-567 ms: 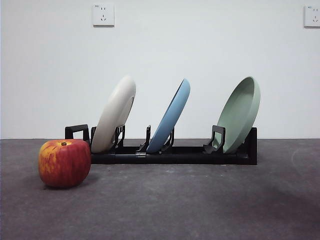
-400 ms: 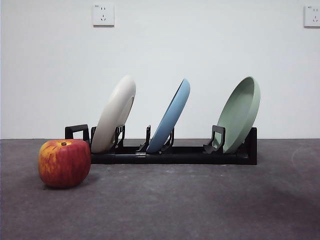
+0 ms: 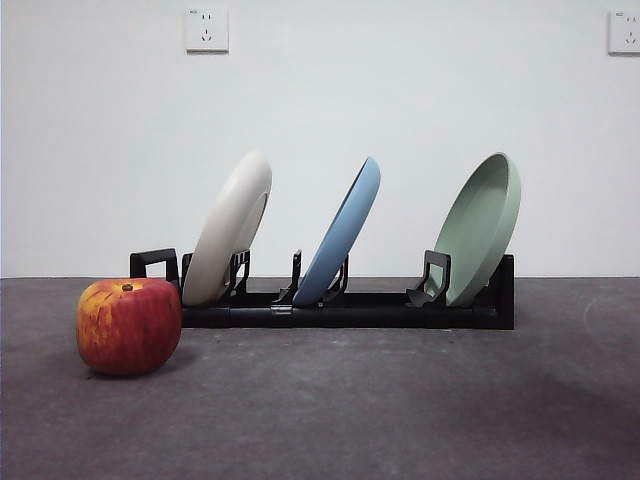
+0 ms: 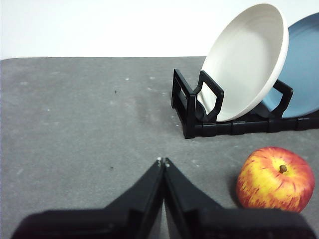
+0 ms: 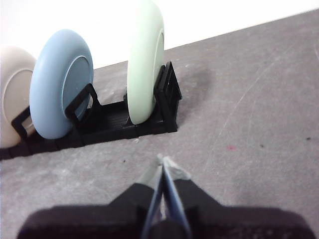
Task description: Take the yellow plate from the plate rack,put the plate on the table,take the apple from the table,put the apple in the plate
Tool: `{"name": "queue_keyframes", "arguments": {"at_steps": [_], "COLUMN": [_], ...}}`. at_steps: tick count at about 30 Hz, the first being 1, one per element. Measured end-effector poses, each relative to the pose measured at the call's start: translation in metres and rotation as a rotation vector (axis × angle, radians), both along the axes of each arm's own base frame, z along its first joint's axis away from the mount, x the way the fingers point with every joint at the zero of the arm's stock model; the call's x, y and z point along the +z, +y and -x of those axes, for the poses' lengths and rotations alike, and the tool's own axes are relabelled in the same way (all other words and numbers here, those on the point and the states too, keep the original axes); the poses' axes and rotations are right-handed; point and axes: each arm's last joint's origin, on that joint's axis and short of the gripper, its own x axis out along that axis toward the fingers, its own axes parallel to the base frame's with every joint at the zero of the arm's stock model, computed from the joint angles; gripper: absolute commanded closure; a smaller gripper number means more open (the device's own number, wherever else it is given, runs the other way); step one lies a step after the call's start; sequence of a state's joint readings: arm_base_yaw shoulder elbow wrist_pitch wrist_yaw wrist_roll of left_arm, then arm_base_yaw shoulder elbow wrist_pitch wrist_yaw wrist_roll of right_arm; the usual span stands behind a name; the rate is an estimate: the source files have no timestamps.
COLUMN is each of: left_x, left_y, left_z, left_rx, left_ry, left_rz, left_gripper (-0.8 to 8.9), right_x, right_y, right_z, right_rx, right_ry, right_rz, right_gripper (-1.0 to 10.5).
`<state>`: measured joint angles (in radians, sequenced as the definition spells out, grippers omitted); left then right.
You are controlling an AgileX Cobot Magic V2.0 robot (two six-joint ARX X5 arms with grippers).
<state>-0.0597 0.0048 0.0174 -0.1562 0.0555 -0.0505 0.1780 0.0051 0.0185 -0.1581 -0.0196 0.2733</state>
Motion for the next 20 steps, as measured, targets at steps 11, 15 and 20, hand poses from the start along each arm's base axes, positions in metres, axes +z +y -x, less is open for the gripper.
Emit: {"name": "queue_keyframes", "arguments": {"at_steps": [11,15,20], "left_x": [0.030,0.053,0.085], "left_y": [0.000,0.000,0.000], "left_z": [0.001,0.000,-0.007], "left_rx": [0.010,0.010,0.010], "left_ry": [-0.011,-0.021,-0.024], "left_rz": [0.078,0.082,0.083], "left_gripper": [8.20,8.20,8.20], "right_x": [0.033,0.053,0.079], "right_y": [0.000,0.001,0.004], "right_z": [-0.002,-0.006,-0.018], "right_rx": [-0.012,-0.012,0.007], "right_ry": [0.017,0.028,0.062], "right_rz": [-0.080,-0.079,-0.072], "right_gripper": [9.6,9.6,9.6]}}
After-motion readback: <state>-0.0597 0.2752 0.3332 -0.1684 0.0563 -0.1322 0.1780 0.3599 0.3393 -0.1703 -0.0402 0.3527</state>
